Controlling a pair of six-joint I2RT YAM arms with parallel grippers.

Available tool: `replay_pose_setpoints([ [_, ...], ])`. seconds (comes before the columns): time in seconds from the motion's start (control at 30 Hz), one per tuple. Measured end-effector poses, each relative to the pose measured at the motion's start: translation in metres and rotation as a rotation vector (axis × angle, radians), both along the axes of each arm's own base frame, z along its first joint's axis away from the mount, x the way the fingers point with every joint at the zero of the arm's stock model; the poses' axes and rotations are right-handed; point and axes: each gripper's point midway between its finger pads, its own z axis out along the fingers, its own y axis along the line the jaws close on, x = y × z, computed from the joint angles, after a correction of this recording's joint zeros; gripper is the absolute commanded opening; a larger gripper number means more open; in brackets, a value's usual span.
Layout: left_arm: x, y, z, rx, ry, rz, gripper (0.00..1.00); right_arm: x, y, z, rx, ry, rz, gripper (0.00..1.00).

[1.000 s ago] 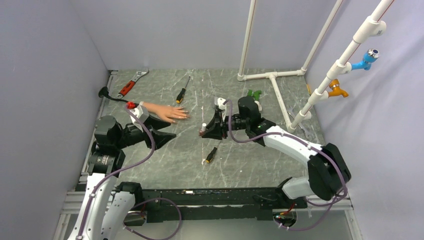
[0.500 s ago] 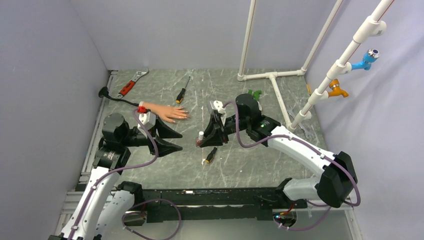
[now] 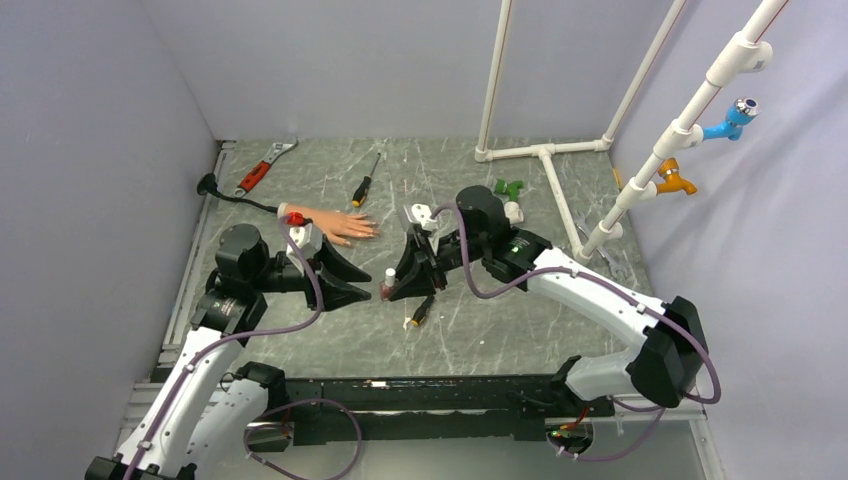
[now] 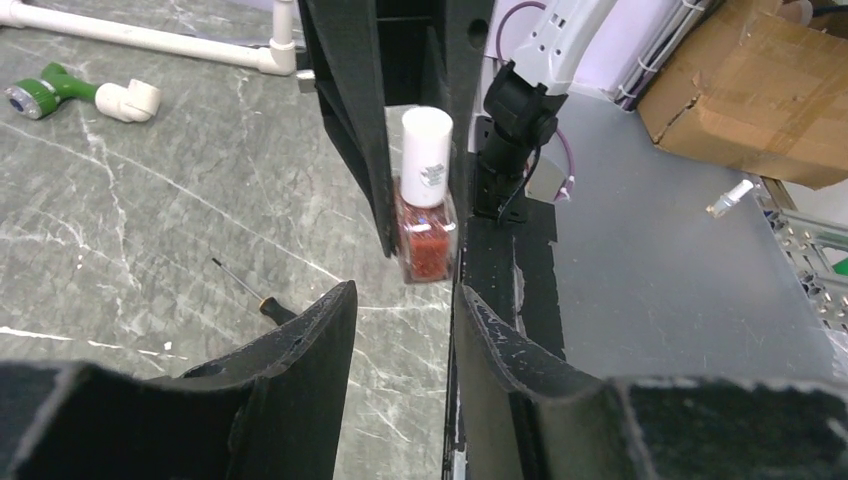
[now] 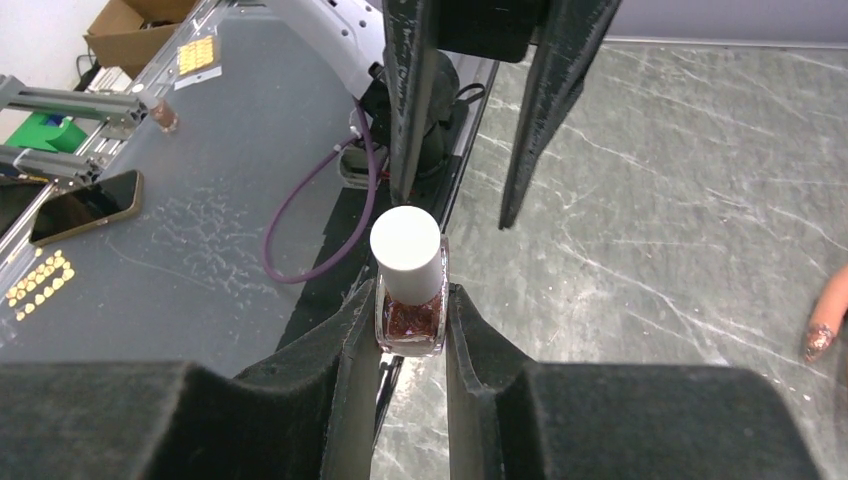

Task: Paint the nails
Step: Pick up the nail polish bottle from the center of the board.

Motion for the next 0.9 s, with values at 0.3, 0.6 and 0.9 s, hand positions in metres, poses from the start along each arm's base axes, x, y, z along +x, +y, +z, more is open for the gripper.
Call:
replay_pose_setpoints([
  [0.3, 0.004, -0.004, -0.004, 0.011, 0.017, 0.013, 0.43, 0.0, 0.015, -0.01, -0.035, -0.018, 0.001, 0.0],
  [0.6, 0.003, -0.007, -0.011, 0.03, 0.048, 0.01, 0.46, 0.003, 0.02, -0.008, -0.036, -0.045, -0.029, 0.0],
  [0.9, 0.003, -0.008, -0.014, 0.038, 0.048, 0.018, 0.36, 0.002, 0.024, -0.004, -0.032, -0.067, -0.036, 0.0],
])
